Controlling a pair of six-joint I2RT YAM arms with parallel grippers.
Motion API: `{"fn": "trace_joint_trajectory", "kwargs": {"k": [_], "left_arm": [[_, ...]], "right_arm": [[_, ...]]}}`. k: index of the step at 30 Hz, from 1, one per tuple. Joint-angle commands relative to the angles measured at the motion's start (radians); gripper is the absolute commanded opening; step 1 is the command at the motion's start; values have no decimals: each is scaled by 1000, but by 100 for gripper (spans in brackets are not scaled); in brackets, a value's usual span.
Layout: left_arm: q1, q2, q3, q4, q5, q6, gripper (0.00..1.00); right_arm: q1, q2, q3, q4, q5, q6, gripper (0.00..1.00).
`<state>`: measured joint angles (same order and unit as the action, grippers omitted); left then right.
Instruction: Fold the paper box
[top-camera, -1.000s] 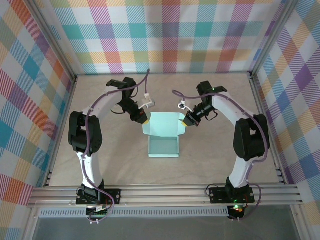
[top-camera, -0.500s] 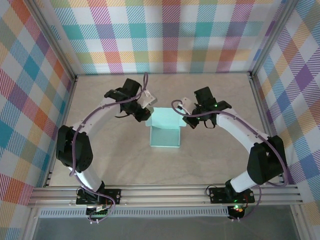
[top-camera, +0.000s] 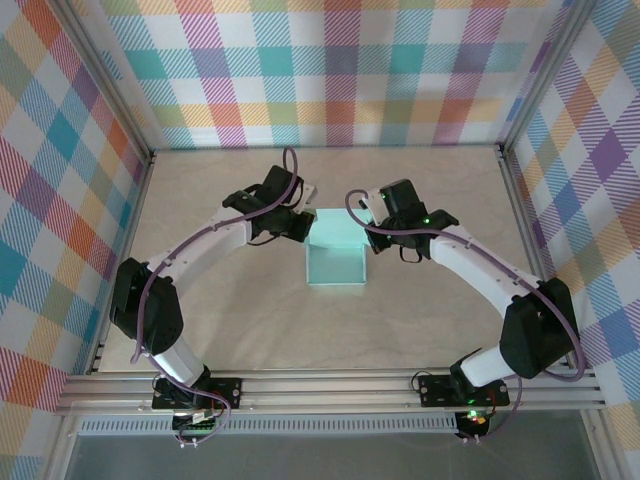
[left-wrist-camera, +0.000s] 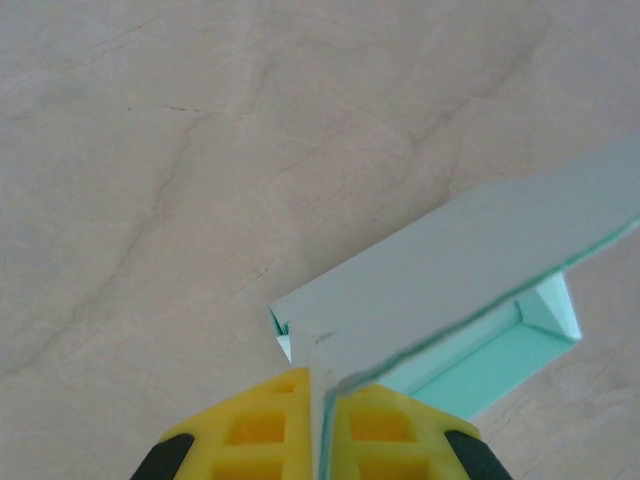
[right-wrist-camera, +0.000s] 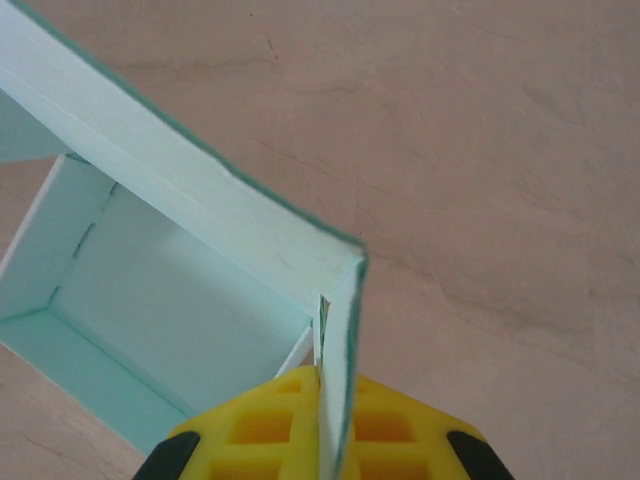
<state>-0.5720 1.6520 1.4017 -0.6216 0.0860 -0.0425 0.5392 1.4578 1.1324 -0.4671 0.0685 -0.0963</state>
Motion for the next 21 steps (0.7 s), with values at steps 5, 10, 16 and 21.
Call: {"fn": "trace_joint_trajectory", "kwargs": {"k": [5,10,16,21], "left_arm": [[-31,11,62,74,-6,-227,0],[-57,-1,33,117,-41,-308,0],[-110,-34,-46,236,-111,-351,0],[-147,-38,-108,334,-179,-348,0]], "right_arm": [[63,-39,-2,26,55,213,0],[93,-39,-15,49,151,316,0],[119,-57,-61,130,313,437,0],[131,-59,-103,221,359,492,0]]}}
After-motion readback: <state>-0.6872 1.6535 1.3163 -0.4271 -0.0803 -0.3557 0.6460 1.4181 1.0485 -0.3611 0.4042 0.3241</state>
